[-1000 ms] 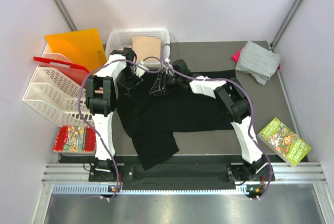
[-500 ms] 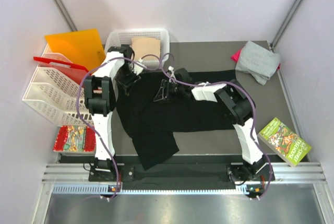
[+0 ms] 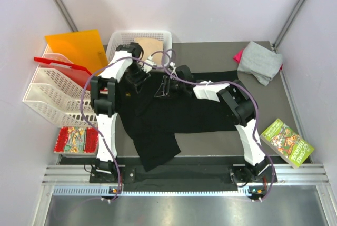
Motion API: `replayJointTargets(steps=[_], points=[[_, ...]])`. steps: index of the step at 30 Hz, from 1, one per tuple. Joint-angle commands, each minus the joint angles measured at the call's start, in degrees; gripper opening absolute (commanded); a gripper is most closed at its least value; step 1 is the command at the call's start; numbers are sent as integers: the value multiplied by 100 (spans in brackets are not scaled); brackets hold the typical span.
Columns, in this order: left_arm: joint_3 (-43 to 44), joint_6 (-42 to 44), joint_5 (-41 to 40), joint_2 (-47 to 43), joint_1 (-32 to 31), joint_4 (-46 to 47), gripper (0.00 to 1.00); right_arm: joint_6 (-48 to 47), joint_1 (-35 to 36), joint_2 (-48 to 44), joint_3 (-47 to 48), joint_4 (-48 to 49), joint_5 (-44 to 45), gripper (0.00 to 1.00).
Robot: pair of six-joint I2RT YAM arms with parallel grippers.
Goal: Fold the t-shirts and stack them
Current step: Fold the flattened tshirt in 1/3 of the way
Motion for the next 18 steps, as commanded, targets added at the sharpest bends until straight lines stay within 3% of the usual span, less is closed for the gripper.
replayJointTargets(steps=[1,12,18], points=[[147,-191,126,463,48,422,49,-209,-30,70,339,168,166,44],[-283,-112,-410,683,207,589,47,-288,163,536,902,54,201,43],[-662,-68,-437,481,207,765,47,-121,462,694,1104,106,166,37]])
